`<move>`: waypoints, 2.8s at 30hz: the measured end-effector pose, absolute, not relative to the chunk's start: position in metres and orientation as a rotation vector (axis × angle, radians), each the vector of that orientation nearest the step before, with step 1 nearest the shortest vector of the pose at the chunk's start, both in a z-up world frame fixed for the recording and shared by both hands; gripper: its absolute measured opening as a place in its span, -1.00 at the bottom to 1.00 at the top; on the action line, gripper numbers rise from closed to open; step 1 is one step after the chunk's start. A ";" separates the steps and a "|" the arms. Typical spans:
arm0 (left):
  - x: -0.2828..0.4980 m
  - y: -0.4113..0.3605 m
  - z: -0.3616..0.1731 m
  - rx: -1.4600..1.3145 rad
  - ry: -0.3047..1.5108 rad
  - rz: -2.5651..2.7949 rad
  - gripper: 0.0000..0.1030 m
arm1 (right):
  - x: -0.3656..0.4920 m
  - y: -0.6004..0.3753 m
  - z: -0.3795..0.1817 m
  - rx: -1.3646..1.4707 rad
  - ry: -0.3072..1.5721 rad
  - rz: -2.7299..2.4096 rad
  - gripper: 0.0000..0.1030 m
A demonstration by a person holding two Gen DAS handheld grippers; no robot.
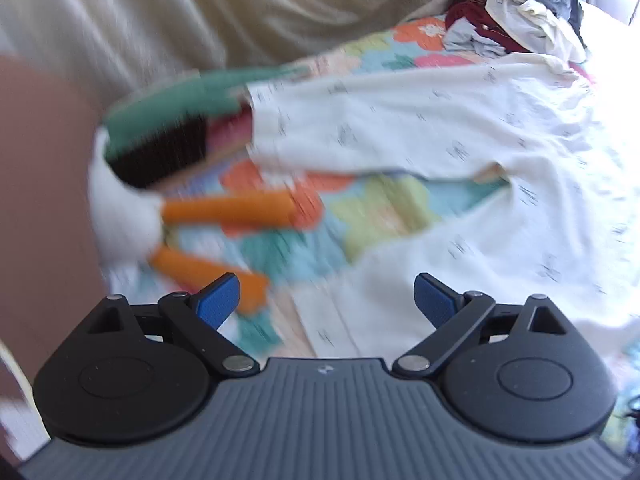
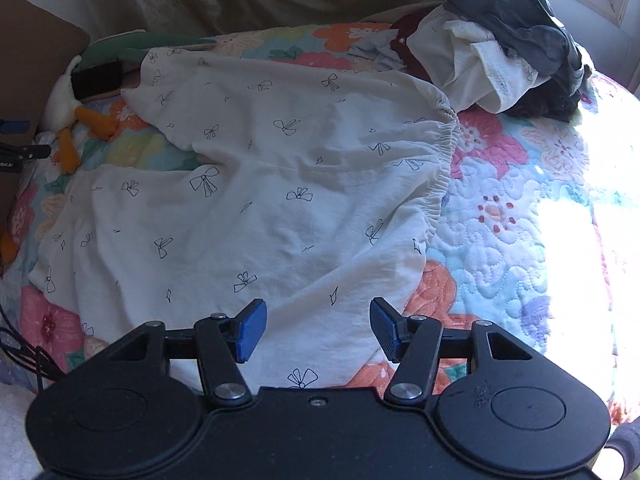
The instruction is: Fold clothes
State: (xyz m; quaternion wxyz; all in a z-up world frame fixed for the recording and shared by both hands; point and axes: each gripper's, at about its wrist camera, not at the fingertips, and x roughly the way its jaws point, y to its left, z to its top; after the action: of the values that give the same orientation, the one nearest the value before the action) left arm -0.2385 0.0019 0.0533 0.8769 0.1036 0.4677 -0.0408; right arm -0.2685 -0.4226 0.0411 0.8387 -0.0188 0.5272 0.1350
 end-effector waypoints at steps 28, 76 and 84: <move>-0.344 -0.023 -0.039 0.269 1.328 -0.142 -0.83 | -0.288 -0.375 -0.021 -0.561 1.171 0.123 -1.00; -0.341 -0.054 -0.058 0.216 1.265 -0.266 0.40 | -0.265 -0.510 -0.075 0.863 1.113 -0.028 0.09; -0.339 -0.050 -0.057 0.290 1.242 -0.206 0.20 | -0.261 -0.398 -0.027 -0.090 0.931 0.241 -0.90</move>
State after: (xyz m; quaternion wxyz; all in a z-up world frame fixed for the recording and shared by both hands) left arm -0.3390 -0.0499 -0.0565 0.7985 0.1351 0.5787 -0.0961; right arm -0.2609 -0.3980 -0.0272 0.8857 -0.0434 0.4475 0.1159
